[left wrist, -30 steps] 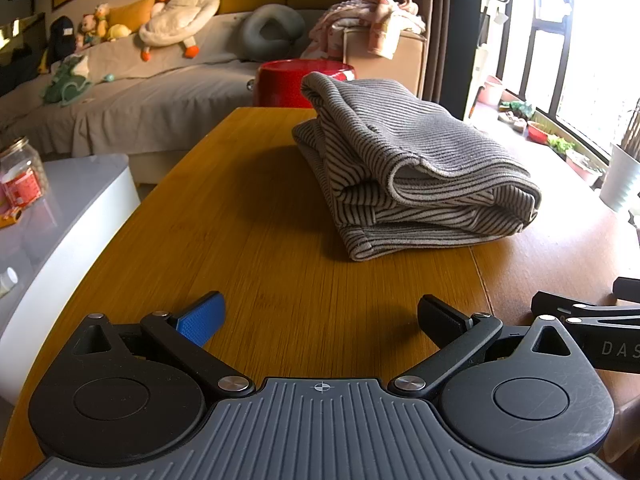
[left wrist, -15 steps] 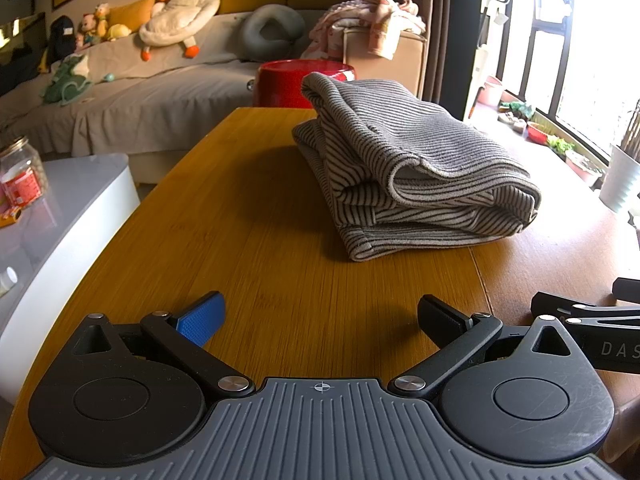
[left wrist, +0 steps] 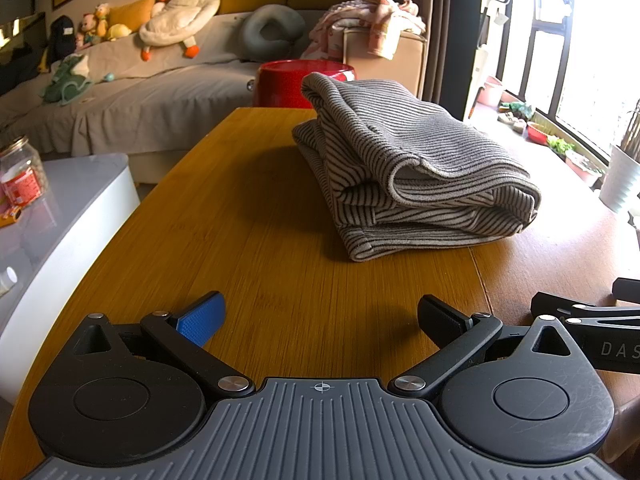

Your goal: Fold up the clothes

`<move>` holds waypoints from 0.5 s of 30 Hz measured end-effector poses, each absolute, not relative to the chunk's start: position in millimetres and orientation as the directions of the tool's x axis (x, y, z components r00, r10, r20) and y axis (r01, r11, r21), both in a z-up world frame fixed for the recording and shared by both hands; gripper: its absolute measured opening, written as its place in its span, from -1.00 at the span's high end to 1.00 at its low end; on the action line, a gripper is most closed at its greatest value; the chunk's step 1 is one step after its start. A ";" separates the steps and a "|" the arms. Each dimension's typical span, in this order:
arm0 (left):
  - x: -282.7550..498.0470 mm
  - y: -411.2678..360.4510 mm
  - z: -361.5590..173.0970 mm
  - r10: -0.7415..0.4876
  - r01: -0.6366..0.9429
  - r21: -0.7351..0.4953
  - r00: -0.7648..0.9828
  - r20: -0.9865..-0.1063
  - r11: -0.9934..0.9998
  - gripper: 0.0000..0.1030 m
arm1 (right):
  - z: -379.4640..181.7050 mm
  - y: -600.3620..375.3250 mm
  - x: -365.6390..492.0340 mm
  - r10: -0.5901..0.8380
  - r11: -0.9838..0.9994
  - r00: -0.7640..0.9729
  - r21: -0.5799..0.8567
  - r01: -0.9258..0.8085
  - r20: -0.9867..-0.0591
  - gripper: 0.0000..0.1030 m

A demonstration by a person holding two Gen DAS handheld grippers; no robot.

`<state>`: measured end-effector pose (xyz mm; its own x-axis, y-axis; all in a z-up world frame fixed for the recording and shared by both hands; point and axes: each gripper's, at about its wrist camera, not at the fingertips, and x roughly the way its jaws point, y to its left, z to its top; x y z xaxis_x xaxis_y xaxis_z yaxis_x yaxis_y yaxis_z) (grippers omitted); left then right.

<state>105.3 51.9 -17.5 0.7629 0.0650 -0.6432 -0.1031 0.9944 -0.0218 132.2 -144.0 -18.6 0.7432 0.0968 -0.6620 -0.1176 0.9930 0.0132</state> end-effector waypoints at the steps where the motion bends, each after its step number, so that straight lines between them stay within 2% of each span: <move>1: 105.3 51.9 -17.5 0.065 -0.103 -0.022 0.763 -0.643 0.994 -1.00 | -18.6 -144.0 132.5 0.097 0.993 0.743 0.013 -0.118 -0.662 -1.00; 15: 104.2 51.2 -17.3 0.067 -0.103 -0.019 0.762 -0.644 0.994 -1.00 | -18.6 -144.7 133.7 0.099 0.993 0.742 0.013 -0.120 -0.663 -1.00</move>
<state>104.2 51.2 -17.3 0.7620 0.0667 -0.6441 -0.1032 0.9945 -0.0191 133.7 -144.7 -18.6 0.7423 0.0986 -0.6628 -0.1203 0.9927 0.0129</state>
